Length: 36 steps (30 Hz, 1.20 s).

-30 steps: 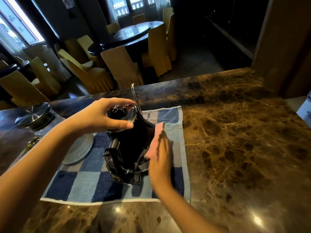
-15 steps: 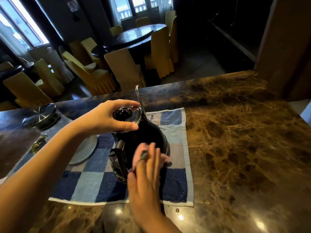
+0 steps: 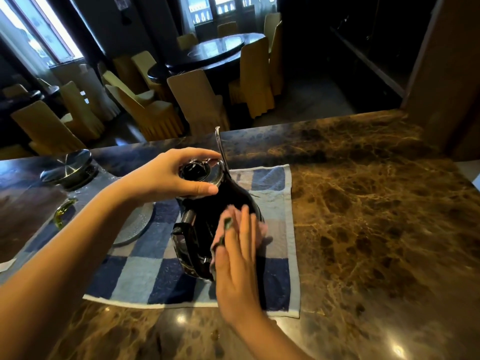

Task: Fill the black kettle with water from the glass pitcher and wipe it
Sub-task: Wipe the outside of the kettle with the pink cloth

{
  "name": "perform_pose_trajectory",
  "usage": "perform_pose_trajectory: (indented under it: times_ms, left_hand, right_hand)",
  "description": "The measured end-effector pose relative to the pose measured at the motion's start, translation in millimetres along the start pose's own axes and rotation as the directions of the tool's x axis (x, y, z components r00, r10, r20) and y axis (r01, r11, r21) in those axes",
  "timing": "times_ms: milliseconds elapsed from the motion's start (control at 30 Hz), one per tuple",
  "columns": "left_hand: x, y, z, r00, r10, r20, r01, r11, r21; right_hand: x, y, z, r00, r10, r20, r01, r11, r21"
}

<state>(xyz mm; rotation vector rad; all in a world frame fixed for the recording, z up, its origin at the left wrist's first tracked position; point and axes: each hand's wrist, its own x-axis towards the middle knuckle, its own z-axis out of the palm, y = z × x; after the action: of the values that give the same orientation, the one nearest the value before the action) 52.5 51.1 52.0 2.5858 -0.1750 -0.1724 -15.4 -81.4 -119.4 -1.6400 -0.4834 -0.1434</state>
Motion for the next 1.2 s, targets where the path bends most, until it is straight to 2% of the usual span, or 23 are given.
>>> perform_pose_trajectory:
  times_ms: [67, 100, 133, 233, 300, 367, 400, 467, 533, 633, 700, 767, 833, 900, 967, 1067, 1133, 1200]
  left_hand:
    - [1, 1, 0, 1.000, -0.005, 0.001, 0.005, 1.000, -0.005]
    - [1, 1, 0, 1.000, -0.009, 0.000, 0.009, 1.000, -0.004]
    - [1, 1, 1, 1.000, -0.012, -0.002, 0.012, 1.000, -0.004]
    - [1, 0, 0, 1.000, -0.014, 0.004, 0.014, 1.000, -0.014]
    - [1, 1, 0, 1.000, -0.018, 0.009, 0.019, 1.000, -0.022]
    - [1, 2, 1, 1.000, -0.007, 0.009, 0.007, 1.000, -0.022]
    - [0, 2, 2, 1.000, -0.004, 0.005, 0.005, 1.000, -0.026]
    - [0, 2, 2, 1.000, -0.006, -0.001, 0.006, 1.000, -0.030]
    - [0, 3, 1, 1.000, -0.004, -0.001, 0.004, 1.000, -0.024]
    - [0, 4, 2, 1.000, -0.017, 0.011, 0.017, 0.999, -0.033]
    - [0, 4, 2, 1.000, -0.024, 0.015, 0.025, 0.999, -0.036]
    - [-1, 3, 2, 0.999, -0.031, 0.012, 0.031, 0.999, -0.033]
    - [0, 3, 2, 0.999, -0.036, 0.009, 0.036, 0.999, -0.031]
    - [0, 1, 2, 0.999, -0.034, 0.005, 0.034, 0.999, -0.038]
    - [0, 0, 2, 0.999, -0.033, 0.006, 0.033, 0.998, -0.044]
    - [1, -3, 1, 0.999, -0.035, 0.008, 0.035, 0.999, -0.042]
    - [2, -3, 0, 1.000, -0.030, 0.001, 0.030, 0.999, -0.033]
    - [2, -2, 1, 1.000, -0.029, -0.009, 0.029, 0.999, -0.031]
  right_hand:
    - [41, -7, -5, 0.999, -0.016, -0.046, 0.016, 1.000, -0.001]
    - [65, -7, -10, 0.998, 0.045, -0.046, -0.042, 0.998, 0.054]
    - [89, -3, -15, 0.991, 0.134, -0.004, -0.133, 0.986, 0.102]
    - [139, 14, -23, 0.906, 0.372, 0.203, -0.386, 0.922, 0.033]
    - [140, 27, -28, 0.850, 0.492, 0.191, -0.513, 0.854, 0.084]
    - [110, 32, -32, 0.840, 0.533, 0.100, -0.542, 0.819, 0.186]
    - [90, 35, -31, 0.863, 0.504, 0.040, -0.498, 0.833, 0.240]
    - [54, 23, -28, 0.939, 0.341, -0.047, -0.326, 0.925, 0.197]
    - [57, 15, -22, 0.991, 0.135, -0.018, -0.132, 0.984, 0.121]
    - [102, 15, -27, 0.963, 0.248, 0.101, -0.261, 0.955, 0.143]
    - [130, 24, -35, 0.914, 0.349, 0.206, -0.368, 0.928, 0.059]
    - [140, 38, -37, 0.876, 0.378, 0.300, -0.400, 0.916, 0.013]
    - [133, 49, -40, 0.884, 0.352, 0.308, -0.388, 0.919, 0.064]
    - [107, 52, -41, 0.913, 0.321, 0.253, -0.358, 0.927, 0.116]
    - [70, 49, -41, 0.953, 0.235, 0.189, -0.259, 0.959, 0.112]
    - [37, 28, -38, 0.978, 0.038, 0.205, -0.066, 0.989, 0.132]
    - [45, 10, -37, 0.973, 0.008, 0.229, -0.074, 0.957, 0.281]
    - [62, -1, -38, 0.974, 0.029, 0.227, -0.099, 0.948, 0.303]
